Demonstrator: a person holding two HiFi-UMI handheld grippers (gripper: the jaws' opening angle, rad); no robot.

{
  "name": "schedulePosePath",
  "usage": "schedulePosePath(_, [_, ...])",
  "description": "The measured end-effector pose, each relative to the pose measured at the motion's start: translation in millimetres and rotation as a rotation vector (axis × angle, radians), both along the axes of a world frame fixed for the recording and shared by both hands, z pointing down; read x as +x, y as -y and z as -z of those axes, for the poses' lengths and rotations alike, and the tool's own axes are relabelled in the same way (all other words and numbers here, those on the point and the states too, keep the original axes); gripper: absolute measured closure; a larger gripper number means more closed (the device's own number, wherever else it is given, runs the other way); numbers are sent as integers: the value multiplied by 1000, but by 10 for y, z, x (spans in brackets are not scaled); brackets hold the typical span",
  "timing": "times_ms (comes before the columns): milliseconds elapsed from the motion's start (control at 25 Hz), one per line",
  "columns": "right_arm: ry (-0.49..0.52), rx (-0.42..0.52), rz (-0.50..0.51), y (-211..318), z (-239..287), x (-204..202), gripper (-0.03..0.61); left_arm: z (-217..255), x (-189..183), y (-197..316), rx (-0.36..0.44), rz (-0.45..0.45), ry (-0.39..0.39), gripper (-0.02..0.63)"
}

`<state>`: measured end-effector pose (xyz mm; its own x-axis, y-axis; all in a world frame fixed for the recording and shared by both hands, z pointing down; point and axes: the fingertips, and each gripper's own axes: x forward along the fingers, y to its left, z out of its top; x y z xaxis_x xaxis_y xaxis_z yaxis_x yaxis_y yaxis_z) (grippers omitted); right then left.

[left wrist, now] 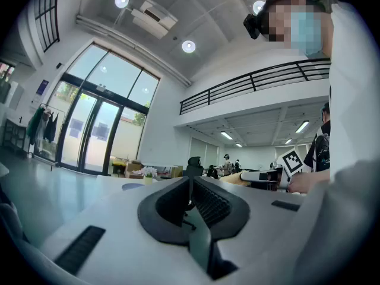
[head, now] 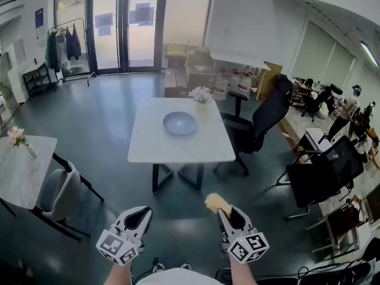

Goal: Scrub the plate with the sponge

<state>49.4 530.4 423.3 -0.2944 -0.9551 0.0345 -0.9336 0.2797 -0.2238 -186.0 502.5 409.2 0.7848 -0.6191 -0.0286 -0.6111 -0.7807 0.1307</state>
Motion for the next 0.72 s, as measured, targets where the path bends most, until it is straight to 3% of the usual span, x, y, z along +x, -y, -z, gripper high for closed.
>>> schedulePosePath(720, [47,23,32,-54,-90,187,428,-134,156,-85,-24,36,-20,571])
